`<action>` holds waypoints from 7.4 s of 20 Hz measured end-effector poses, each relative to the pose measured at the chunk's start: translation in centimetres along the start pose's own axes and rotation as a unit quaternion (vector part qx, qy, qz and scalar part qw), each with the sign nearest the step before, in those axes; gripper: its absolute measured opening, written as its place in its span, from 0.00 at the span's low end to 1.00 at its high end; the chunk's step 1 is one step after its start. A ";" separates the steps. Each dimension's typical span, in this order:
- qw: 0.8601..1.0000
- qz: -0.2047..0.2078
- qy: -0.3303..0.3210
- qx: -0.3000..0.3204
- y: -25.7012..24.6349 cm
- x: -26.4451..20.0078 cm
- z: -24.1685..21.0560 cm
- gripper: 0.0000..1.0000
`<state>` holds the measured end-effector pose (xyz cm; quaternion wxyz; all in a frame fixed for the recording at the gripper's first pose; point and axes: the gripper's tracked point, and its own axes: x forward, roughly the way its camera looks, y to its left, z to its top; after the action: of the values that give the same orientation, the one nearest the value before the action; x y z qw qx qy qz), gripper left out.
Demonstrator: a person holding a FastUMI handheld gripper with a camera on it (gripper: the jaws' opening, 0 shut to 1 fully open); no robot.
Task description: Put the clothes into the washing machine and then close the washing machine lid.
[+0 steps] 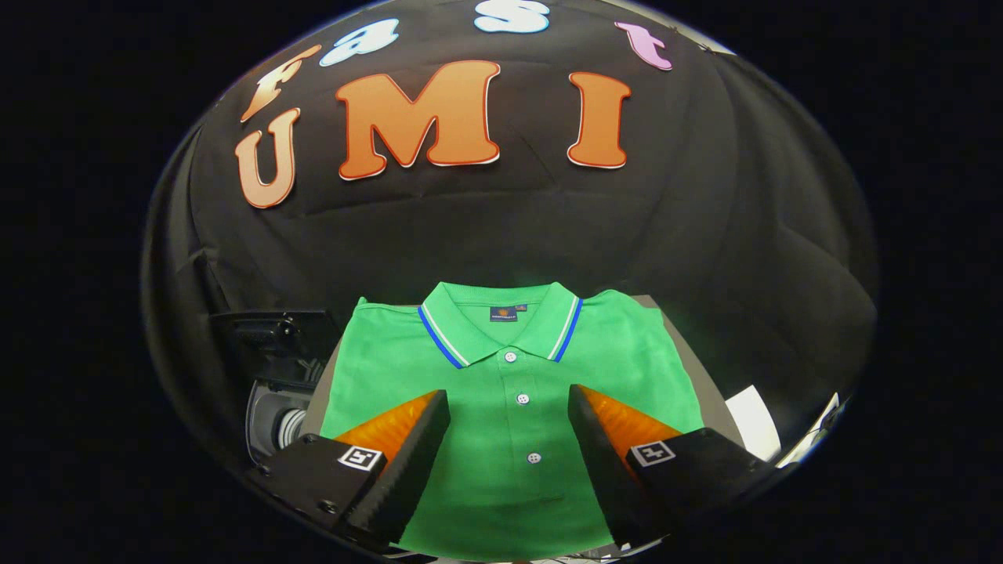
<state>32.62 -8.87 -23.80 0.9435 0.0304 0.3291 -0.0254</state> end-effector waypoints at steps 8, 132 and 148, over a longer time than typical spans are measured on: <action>0.996 0.005 0.074 0.045 -0.2 1.9 -2.0 1.00; 0.948 0.272 0.156 -0.054 40.7 5.7 -17.0 0.08; 0.943 0.212 0.254 -0.039 39.8 7.9 -21.3 0.53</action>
<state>28.32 32.19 -43.75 0.8124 0.0685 0.5448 0.1964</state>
